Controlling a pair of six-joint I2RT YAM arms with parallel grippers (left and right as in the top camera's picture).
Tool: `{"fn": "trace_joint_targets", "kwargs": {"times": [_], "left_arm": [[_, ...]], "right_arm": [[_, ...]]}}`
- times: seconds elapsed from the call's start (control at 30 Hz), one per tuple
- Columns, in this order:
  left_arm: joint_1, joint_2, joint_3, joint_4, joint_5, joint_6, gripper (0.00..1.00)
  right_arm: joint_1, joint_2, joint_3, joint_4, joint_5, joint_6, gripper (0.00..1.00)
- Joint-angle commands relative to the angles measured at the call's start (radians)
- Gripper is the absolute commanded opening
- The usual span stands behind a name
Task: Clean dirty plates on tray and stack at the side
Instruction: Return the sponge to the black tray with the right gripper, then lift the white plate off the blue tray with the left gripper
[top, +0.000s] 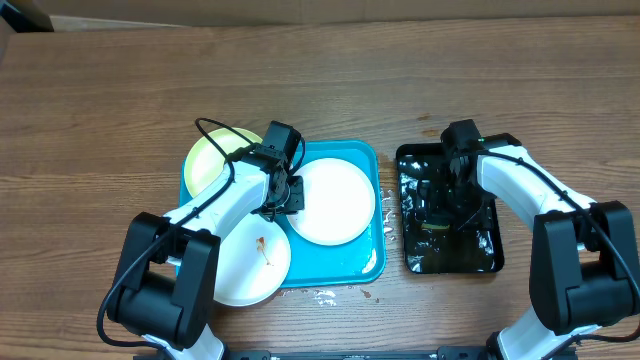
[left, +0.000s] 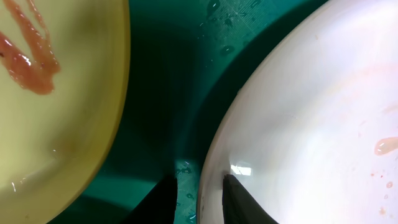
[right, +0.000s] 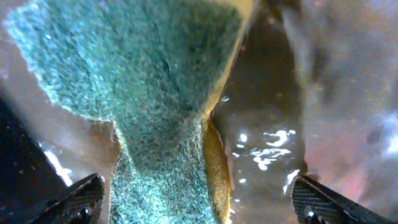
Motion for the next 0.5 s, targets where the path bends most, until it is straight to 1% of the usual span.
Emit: {"fn": "trace_joint_targets", "kwargs": {"times": [0.0,0.03,0.1,0.13,0.17,0.2,0.27,0.3,0.33,0.37,0.43,0.47], "left_arm": [[-0.007,0.017,-0.010,0.004,-0.010,-0.003,0.27],[-0.007,0.017,-0.010,0.005,-0.010,-0.003,0.27],[-0.007,0.017,-0.010,0.005,-0.010,-0.003,0.27],[-0.007,0.017,-0.010,0.004,-0.010,-0.003,0.27],[-0.007,0.017,-0.010,0.003,-0.010,-0.003,0.27],[-0.007,0.017,-0.010,0.003,-0.010,-0.002,0.27],[-0.007,0.017,-0.010,0.004,-0.010,-0.002,0.25],[-0.007,0.017,-0.010,0.004,-0.010,-0.002,0.20],[-0.007,0.017,-0.010,0.004,-0.010,-0.002,0.10],[-0.007,0.017,-0.010,0.004,-0.010,-0.001,0.04],[-0.007,0.017,-0.010,0.000,-0.010,0.009,0.04],[-0.007,0.017,-0.009,-0.002,-0.010,0.019,0.04]], "right_arm": [[-0.005,0.012,0.006,0.017,-0.012,0.000,0.90],[-0.005,0.012,-0.006,0.035,-0.012,0.000,0.82],[-0.005,0.012,-0.022,0.055,-0.012,0.000,0.57],[-0.005,0.012,-0.032,0.069,-0.012,0.000,0.38],[-0.005,0.012,-0.041,0.080,-0.012,0.000,0.13],[-0.005,0.012,-0.045,0.086,-0.011,0.000,0.04],[-0.005,0.012,-0.051,0.099,-0.012,0.000,0.04],[-0.005,0.012,-0.051,0.102,-0.012,0.000,0.22],[-0.005,0.012,-0.051,0.103,-0.012,0.000,0.51],[-0.005,0.012,-0.049,0.102,-0.012,0.000,0.75],[-0.005,0.012,-0.049,0.103,-0.011,0.000,0.88],[-0.005,0.012,-0.048,0.103,-0.011,0.000,0.90]]}}
